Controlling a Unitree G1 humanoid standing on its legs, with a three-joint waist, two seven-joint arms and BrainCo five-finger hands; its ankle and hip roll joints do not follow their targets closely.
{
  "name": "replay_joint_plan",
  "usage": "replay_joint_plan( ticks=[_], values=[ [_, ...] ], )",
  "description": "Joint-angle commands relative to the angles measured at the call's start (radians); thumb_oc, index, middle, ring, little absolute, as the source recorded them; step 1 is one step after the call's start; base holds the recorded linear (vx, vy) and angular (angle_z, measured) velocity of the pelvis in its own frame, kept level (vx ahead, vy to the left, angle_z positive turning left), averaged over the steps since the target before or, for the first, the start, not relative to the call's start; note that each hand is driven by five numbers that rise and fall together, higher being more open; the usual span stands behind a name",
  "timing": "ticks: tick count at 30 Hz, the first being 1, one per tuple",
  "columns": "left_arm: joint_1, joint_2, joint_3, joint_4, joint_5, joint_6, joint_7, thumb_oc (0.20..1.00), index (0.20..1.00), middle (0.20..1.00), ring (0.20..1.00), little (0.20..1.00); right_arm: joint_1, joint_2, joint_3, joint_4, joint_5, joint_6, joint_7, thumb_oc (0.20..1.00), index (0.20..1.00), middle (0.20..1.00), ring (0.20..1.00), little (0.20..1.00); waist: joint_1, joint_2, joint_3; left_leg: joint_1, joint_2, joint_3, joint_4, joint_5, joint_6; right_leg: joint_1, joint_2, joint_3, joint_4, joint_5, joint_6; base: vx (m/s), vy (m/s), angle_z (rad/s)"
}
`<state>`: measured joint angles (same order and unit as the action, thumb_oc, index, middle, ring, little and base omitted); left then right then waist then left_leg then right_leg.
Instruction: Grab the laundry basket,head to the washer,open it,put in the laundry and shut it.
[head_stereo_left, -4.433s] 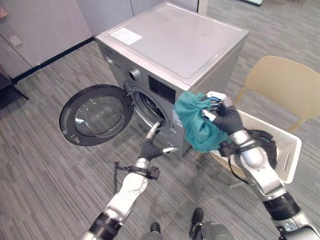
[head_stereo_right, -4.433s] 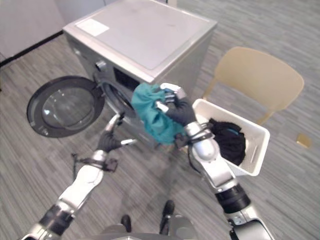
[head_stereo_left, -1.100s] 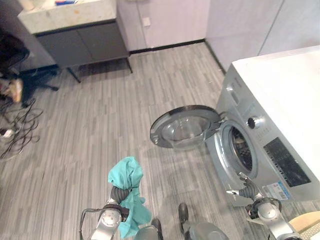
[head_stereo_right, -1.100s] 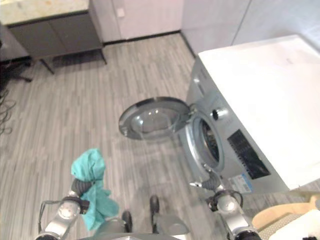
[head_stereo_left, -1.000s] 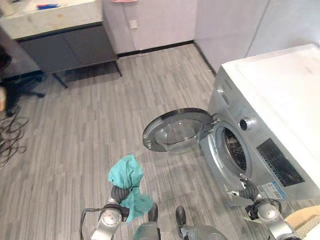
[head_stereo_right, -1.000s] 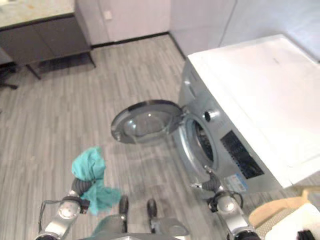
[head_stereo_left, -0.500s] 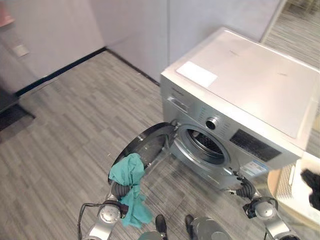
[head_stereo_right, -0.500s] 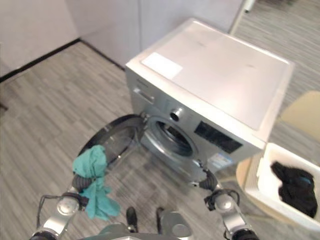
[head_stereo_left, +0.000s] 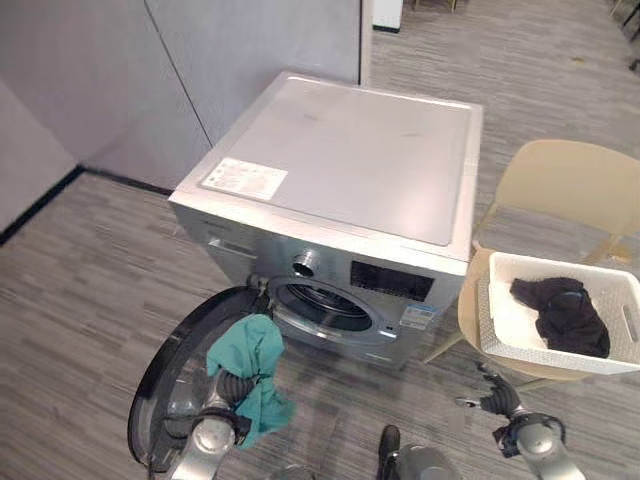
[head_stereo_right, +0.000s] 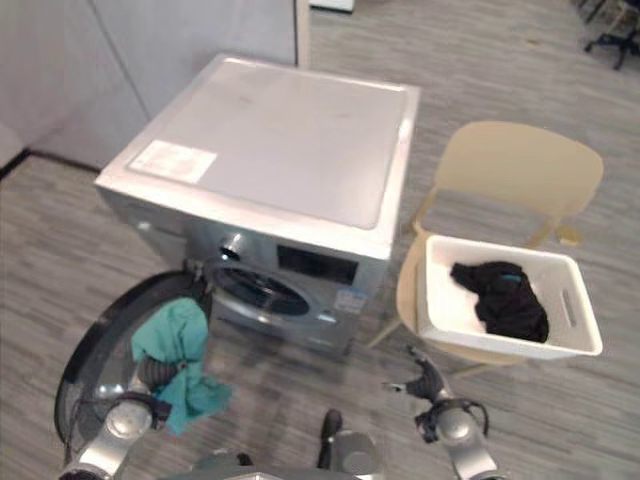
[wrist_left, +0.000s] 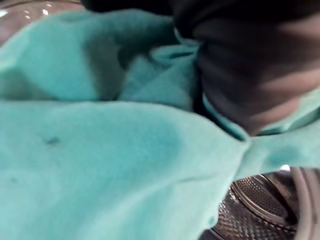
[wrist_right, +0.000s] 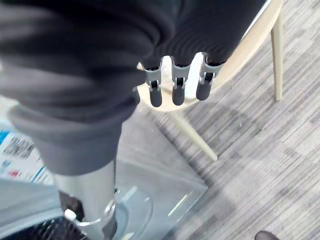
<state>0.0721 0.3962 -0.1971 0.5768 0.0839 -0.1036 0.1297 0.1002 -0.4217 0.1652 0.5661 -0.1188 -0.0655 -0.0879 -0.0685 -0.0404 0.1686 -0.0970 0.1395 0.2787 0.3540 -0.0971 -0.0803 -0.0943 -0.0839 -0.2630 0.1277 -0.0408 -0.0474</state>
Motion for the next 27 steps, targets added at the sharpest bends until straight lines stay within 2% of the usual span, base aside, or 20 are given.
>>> replay_joint_plan(
  ticks=[1,2,3,5,8,9,13,17,19,20,21,22,25,26,27],
  values=[
    [-0.036,0.032,0.008,-0.005,0.022,-0.033,0.035,0.2,0.2,0.2,0.2,0.2,-0.031,-0.004,-0.007,-0.008,0.002,-0.03,-0.028,1.0,1.0,1.0,1.0,1.0,0.006,-0.039,0.012,-0.019,-0.051,-0.012,-0.075,-0.012,0.037,0.074,-0.003,0.043,-0.074,-0.041,0.119,0.13,0.092,-0.33],
    [-0.037,0.031,0.01,-0.003,0.022,-0.031,0.041,0.2,0.2,0.2,0.2,0.2,-0.033,-0.003,-0.005,0.002,0.001,-0.03,-0.031,1.0,1.0,1.0,1.0,1.0,0.013,-0.037,0.013,-0.029,-0.051,-0.037,-0.124,0.01,0.032,0.081,0.002,0.061,-0.074,-0.045,0.123,0.15,0.146,-0.28],
    [-0.045,0.03,0.015,0.01,0.015,-0.027,0.059,0.2,0.2,0.2,0.2,0.2,-0.043,-0.005,0.001,0.027,0.003,-0.027,-0.039,1.0,1.0,1.0,1.0,1.0,0.031,-0.031,0.022,-0.057,-0.037,-0.109,-0.195,0.07,0.011,0.091,0.008,0.097,-0.065,-0.057,0.126,0.18,0.18,-0.23],
    [-0.056,0.026,0.012,0.034,0.012,-0.026,0.076,0.2,0.2,0.2,0.2,0.2,-0.054,-0.004,0.006,0.048,0.005,-0.026,-0.043,1.0,1.0,1.0,1.0,1.0,0.04,-0.029,0.031,-0.075,-0.028,-0.171,-0.209,0.097,0.001,0.091,0.007,0.127,-0.045,-0.067,0.128,0.12,0.146,-0.68],
    [-0.06,0.019,0.01,0.042,0.01,-0.025,0.076,0.2,0.2,0.2,0.2,0.2,-0.049,-0.004,0.0,0.037,0.006,-0.026,-0.037,1.0,1.0,1.0,1.0,1.0,0.036,-0.02,0.024,-0.062,-0.018,-0.19,-0.238,0.105,0.001,0.085,0.0,0.145,-0.024,-0.079,0.134,0.1,0.194,-0.59],
    [-0.06,0.017,0.007,0.054,0.017,-0.025,0.075,0.2,0.2,0.2,0.2,0.2,-0.04,-0.002,-0.009,0.041,0.005,-0.031,-0.037,1.0,1.0,1.0,1.0,1.0,0.029,-0.008,0.016,-0.044,-0.016,-0.183,-0.258,0.101,0.004,0.087,-0.008,0.144,-0.014,-0.09,0.142,0.11,0.198,-0.29],
    [-0.096,0.023,-0.011,0.066,0.012,-0.023,0.082,0.2,0.2,0.2,0.2,0.2,-0.069,-0.002,-0.008,0.044,0.01,-0.025,-0.045,1.0,1.0,1.0,1.0,1.0,0.02,0.004,0.049,-0.053,-0.043,-0.161,-0.232,0.079,0.033,0.003,-0.042,0.187,0.101,-0.107,0.149,-0.04,0.289,-0.15],
    [-0.167,0.037,-0.022,0.065,-0.026,-0.035,0.111,0.2,0.2,0.2,0.2,0.2,-0.129,0.006,0.021,0.029,0.027,-0.023,-0.065,1.0,1.0,1.0,1.0,1.0,0.024,-0.011,0.122,-0.17,-0.058,-0.125,-0.108,0.028,0.062,-0.149,-0.064,0.222,0.223,-0.102,0.148,-0.21,0.105,-0.26],
    [-0.196,0.033,-0.027,0.051,-0.054,-0.04,0.123,0.2,0.2,0.2,0.2,0.2,-0.157,0.004,0.034,0.007,0.036,-0.018,-0.077,1.0,1.0,1.0,1.0,1.0,0.026,-0.016,0.147,-0.252,-0.061,-0.117,-0.023,0.005,0.075,-0.226,-0.072,0.233,0.284,-0.11,0.136,-0.18,0.035,-0.1],
    [-0.207,0.033,-0.032,0.036,-0.064,-0.044,0.134,0.2,0.2,0.2,0.2,0.2,-0.169,0.002,0.042,-0.01,0.04,-0.018,-0.086,1.0,1.0,1.0,1.0,1.0,0.029,-0.013,0.153,-0.293,-0.059,-0.118,0.012,-0.01,0.082,-0.267,-0.075,0.236,0.318,-0.127,0.128,-0.05,0.013,0.0],
    [-0.219,0.032,-0.038,0.026,-0.072,-0.044,0.139,0.2,0.2,0.2,0.2,0.2,-0.181,-0.001,0.045,-0.02,0.047,-0.018,-0.092,1.0,1.0,1.0,1.0,1.0,0.028,-0.014,0.166,-0.322,-0.058,-0.124,0.067,-0.052,0.079,-0.297,-0.081,0.241,0.374,-0.168,0.124,-0.08,-0.013,-0.05],
    [-0.243,0.038,-0.044,-0.009,-0.075,-0.046,0.154,0.2,0.2,0.2,0.2,0.2,-0.199,-0.009,0.048,-0.072,0.052,-0.013,-0.105,1.0,1.0,1.0,1.0,1.0,0.027,-0.013,0.177,-0.417,-0.046,-0.128,0.166,-0.081,0.089,-0.388,-0.083,0.246,0.455,-0.197,0.108,-0.03,-0.02,-0.1],
    [-0.258,0.044,-0.043,-0.03,-0.082,-0.05,0.167,0.2,0.2,0.2,0.2,0.2,-0.209,-0.017,0.042,-0.109,0.058,-0.018,-0.117,1.0,1.0,1.0,1.0,1.0,0.023,-0.01,0.177,-0.482,-0.035,-0.13,0.221,-0.099,0.091,-0.458,-0.083,0.25,0.513,-0.223,0.098,-0.1,-0.042,-0.03],
    [-0.289,0.048,-0.041,-0.072,-0.092,-0.051,0.186,0.2,0.2,0.2,0.2,0.2,-0.23,-0.021,0.037,-0.165,0.067,-0.019,-0.137,1.0,1.0,1.0,1.0,1.0,0.018,-0.01,0.174,-0.603,-0.021,-0.138,0.342,-0.129,0.095,-0.57,-0.085,0.256,0.609,-0.257,0.078,-0.11,-0.08,0.06],
    [-0.308,0.046,-0.04,-0.089,-0.098,-0.051,0.195,0.2,0.2,0.2,0.2,0.2,-0.24,-0.022,0.033,-0.188,0.068,-0.018,-0.145,1.0,1.0,1.0,1.0,1.0,0.018,-0.007,0.171,-0.66,-0.016,-0.148,0.389,-0.144,0.098,-0.627,-0.081,0.257,0.656,-0.279,0.069,-0.14,-0.108,0.02]
  ],
)
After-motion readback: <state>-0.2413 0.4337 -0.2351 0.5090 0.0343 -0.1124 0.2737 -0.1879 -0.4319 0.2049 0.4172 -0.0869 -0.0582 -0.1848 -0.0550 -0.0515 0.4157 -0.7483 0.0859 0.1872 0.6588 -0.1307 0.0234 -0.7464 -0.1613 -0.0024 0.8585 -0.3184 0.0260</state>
